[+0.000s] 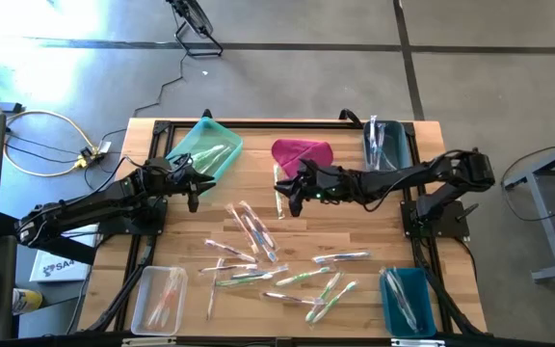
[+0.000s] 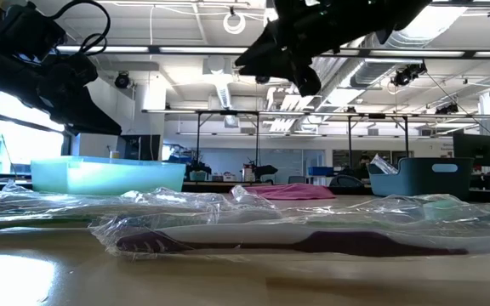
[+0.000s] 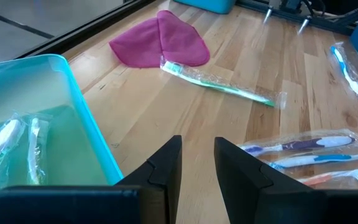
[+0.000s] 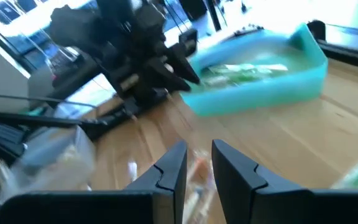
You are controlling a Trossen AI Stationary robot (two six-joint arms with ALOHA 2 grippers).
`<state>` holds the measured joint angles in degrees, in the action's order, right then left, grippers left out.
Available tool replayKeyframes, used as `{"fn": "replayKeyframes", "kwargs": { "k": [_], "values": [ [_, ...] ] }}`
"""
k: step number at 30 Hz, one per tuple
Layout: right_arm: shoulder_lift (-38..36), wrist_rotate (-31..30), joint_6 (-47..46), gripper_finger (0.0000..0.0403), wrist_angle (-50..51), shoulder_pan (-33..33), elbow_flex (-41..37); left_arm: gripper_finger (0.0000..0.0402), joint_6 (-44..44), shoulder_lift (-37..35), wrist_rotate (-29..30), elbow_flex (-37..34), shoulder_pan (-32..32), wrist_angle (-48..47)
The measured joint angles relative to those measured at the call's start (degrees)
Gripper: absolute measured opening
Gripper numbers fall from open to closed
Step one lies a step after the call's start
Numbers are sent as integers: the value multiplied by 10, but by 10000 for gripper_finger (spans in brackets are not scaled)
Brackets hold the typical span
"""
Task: Pick & Place Toothbrushes
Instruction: Put the green toothbrush to the green bin
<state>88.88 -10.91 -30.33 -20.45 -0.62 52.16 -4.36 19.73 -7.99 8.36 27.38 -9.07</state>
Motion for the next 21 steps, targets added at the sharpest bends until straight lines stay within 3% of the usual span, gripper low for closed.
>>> {"fn": "replayKeyframes", "kwargs": {
  "k": [9,16,21],
  "values": [
    [18,-102,-18,51,-2,3,0,93,0,0,0,0,0,0],
    [18,-102,-59,8,1,12,0,93,0,0,2,0,0,0],
    [18,-102,-44,4,6,33,25,93,0,0,2,0,0,0]
  ]
}}
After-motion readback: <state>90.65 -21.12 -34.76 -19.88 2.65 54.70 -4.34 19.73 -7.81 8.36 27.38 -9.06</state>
